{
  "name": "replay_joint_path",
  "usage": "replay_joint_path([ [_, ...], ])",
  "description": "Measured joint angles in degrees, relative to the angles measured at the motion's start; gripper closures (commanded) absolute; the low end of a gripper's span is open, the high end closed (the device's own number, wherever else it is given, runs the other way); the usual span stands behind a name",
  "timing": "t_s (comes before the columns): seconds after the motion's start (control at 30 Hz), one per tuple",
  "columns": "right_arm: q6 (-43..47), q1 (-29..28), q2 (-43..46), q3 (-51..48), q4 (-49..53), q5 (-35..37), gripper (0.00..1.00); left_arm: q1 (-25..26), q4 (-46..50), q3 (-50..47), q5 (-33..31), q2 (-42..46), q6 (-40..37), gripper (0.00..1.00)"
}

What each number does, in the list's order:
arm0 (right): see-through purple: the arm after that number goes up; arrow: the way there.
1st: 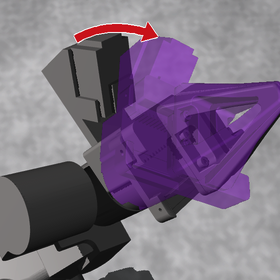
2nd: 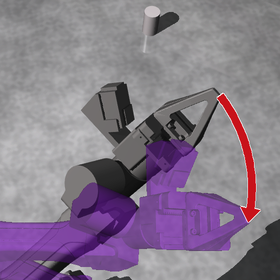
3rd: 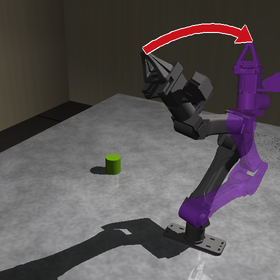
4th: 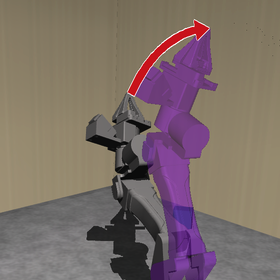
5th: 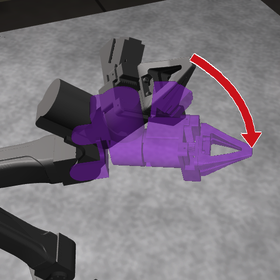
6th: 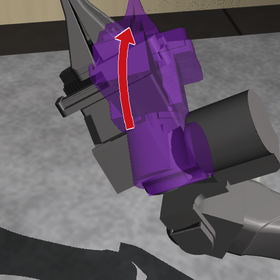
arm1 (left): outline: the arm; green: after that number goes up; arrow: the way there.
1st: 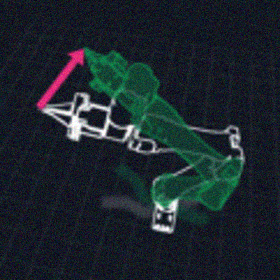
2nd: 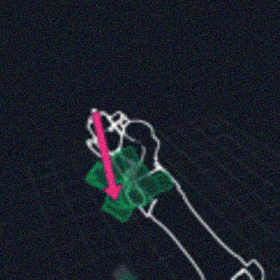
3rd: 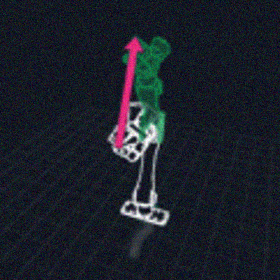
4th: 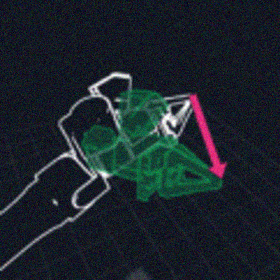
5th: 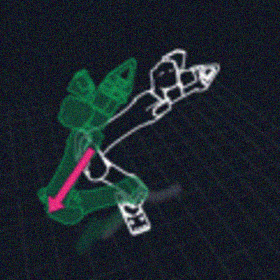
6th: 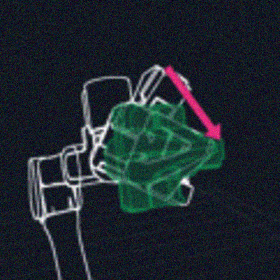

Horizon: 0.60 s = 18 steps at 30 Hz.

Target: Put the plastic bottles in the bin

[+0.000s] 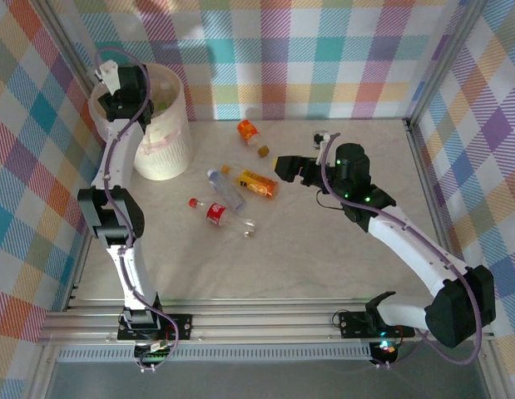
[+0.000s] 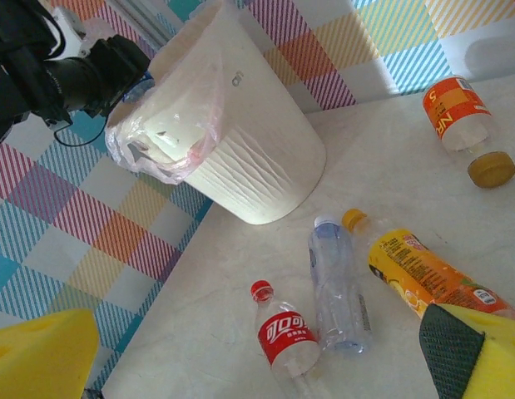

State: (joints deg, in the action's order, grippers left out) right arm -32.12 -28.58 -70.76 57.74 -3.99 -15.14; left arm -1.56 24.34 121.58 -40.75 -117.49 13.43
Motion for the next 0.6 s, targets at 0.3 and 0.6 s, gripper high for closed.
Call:
replay_joint_path([
  [0.3, 0.02, 0.0, 0.04, 0.0, 0.68, 0.07, 0.0, -0.48, 8.39, 6.4, 0.39, -2.03, 3.69, 0.13],
  [0.6, 0.02, 0.0, 0.04, 0.0, 0.72, 1.14, 0.0, -0.46, 10.97, 8.35, 4.87, -1.9, 5.49, 0.06],
])
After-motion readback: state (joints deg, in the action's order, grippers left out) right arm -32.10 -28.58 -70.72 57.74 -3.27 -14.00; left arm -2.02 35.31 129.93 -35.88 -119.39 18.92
